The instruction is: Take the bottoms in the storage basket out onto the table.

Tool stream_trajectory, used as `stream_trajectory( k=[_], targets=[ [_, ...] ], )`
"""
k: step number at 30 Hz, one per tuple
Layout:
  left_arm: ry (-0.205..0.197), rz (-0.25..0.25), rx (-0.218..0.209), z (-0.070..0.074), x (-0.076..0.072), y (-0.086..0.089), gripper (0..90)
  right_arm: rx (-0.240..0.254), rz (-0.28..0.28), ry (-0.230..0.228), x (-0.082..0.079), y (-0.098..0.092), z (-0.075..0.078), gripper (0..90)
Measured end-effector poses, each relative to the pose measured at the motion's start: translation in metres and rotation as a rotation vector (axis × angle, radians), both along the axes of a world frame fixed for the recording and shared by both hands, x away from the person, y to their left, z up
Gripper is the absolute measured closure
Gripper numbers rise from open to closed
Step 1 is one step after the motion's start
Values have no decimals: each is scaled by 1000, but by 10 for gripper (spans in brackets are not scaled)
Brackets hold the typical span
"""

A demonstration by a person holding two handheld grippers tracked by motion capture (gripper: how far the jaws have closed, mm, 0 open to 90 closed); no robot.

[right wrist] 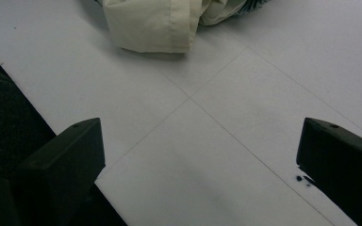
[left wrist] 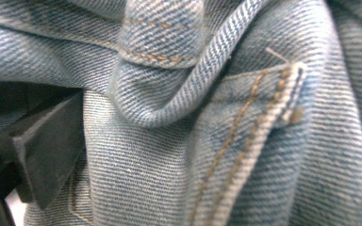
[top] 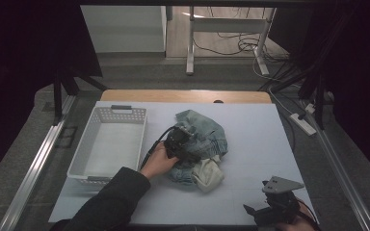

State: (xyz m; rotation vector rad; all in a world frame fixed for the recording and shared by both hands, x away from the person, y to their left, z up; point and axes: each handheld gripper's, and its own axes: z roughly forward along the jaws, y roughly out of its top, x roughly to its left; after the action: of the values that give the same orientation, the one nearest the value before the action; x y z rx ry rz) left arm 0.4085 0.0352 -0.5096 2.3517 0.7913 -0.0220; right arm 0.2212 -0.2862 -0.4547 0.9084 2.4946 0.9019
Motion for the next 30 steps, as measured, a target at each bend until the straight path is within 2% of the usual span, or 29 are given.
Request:
stream_trajectory(
  k=[12,20,30],
  targets=[
    [-7,-25,-28,12,-2,1,0,1,5,-1,0,0,0,19],
    [-33,-26,-77,27,-6,2,0,1,8,-1,-1,0,0,19],
    [-71,-44,-101,39,-12,3,0,-6,17,-3,-1,1,0,19]
  ],
)
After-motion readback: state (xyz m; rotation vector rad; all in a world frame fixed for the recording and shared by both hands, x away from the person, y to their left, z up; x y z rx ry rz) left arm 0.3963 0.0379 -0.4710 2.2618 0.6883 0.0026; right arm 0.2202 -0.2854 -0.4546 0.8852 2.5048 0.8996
